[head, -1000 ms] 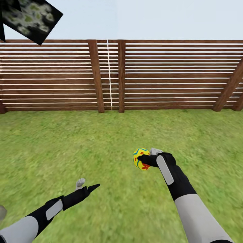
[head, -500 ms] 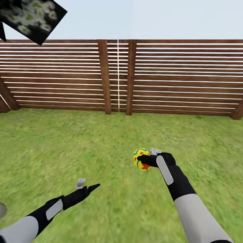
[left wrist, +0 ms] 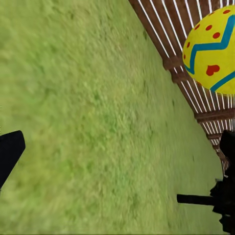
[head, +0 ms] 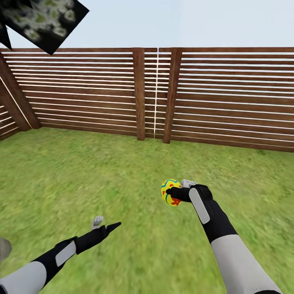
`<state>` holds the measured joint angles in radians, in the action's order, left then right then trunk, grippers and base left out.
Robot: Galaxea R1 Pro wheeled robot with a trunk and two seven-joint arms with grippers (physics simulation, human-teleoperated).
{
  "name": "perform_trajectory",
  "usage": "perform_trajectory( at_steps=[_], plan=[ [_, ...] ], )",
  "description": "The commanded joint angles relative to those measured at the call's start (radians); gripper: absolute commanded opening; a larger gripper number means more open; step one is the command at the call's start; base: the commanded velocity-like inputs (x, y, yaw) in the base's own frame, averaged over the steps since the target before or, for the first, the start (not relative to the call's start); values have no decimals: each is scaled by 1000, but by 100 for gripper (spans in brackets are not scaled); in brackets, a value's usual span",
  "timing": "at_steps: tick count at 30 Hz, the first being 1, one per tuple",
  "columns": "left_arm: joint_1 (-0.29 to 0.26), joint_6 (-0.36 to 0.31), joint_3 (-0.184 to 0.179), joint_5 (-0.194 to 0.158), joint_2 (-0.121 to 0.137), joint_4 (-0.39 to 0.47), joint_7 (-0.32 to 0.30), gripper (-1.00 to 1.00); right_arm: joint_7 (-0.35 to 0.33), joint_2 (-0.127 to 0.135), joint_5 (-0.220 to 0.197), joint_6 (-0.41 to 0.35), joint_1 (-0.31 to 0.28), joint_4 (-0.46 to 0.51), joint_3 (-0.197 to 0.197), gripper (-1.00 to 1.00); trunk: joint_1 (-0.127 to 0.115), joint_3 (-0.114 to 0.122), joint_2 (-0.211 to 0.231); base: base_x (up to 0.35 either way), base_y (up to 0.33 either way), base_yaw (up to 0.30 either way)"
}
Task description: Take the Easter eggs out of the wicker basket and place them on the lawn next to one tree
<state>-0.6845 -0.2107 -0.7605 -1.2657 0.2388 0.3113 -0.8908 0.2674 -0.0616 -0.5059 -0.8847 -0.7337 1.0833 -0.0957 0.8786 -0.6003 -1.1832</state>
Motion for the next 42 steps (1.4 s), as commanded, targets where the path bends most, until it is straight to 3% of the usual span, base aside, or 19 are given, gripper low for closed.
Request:
perform_trajectory(
  at_steps=[1,34,42],
  plan=[
    [-1,-10,-5,-11,0,0,-2,100,10,0,-11,-2,-1,1,-1,-100,1,-1,-1,291,-218,262],
    [-1,-9,-6,-9,-30,0,-1,100,12,-1,-12,-2,-1,3,-2,-100,1,-1,-1,270,-219,262],
    [-1,-9,-7,-9,-30,1,0,100,11,0,-13,-2,-1,1,-2,-100,1,-1,-1,117,-265,43]
  ],
)
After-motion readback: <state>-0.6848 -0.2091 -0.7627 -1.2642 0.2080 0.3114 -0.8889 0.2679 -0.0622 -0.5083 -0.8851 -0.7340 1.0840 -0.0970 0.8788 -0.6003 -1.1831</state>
